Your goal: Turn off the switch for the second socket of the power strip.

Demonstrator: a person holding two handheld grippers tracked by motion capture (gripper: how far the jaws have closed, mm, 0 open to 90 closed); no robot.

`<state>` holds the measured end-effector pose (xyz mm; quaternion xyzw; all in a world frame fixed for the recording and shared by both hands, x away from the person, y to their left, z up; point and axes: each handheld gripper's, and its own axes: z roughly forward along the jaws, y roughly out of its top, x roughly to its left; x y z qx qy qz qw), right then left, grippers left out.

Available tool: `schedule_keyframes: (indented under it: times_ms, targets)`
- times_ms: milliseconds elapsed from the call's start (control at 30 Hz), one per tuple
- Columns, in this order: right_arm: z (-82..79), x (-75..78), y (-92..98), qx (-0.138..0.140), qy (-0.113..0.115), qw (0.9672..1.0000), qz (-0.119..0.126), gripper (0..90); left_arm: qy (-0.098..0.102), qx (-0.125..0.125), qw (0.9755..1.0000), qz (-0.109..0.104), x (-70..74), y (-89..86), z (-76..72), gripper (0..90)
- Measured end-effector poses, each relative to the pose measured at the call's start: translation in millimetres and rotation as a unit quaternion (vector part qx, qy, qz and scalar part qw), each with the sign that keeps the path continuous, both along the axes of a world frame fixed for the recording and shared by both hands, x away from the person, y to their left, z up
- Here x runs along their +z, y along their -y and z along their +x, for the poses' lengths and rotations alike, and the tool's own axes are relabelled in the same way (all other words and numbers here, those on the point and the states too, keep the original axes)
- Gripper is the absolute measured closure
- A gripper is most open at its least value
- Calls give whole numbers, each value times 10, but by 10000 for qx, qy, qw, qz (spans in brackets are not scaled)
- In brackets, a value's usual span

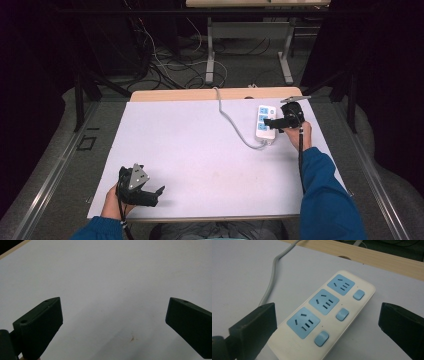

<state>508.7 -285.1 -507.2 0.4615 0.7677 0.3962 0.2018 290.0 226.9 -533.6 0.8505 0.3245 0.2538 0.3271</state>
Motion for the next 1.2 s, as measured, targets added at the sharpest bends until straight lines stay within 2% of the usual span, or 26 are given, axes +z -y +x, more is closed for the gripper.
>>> schedule_keyframes:
  times_ms: [233,267,400,467,533,967,1133,1200]
  targets:
    - [-101,78,22,204,-61,9997,151,0,2,5,10000,-13,0,2,1,9]
    - [-120,92,22,207,-48,9997,105,0,-8,7,10000,-28,-3,3,1,9]
    - [-199,128,-4,326,-89,9993,168,0,7,4,10000,27,7,-5,1,9]
    - [-240,140,-11,385,-57,9992,88,0,-18,10,10000,-10,3,-1,1,9]
    - [-286,166,-13,428,-45,9990,156,0,-31,6,10000,-16,1,3,1,9]
    - [-637,261,-16,560,-54,9982,190,0,-2,19,10000,-27,0,6,0,9]
    - [-790,277,-70,705,-55,9974,165,0,-17,-3,10000,-1,6,5,-2,9]
    - [-851,281,-98,775,17,9969,145,0,-17,-3,10000,-3,6,5,-2,9]
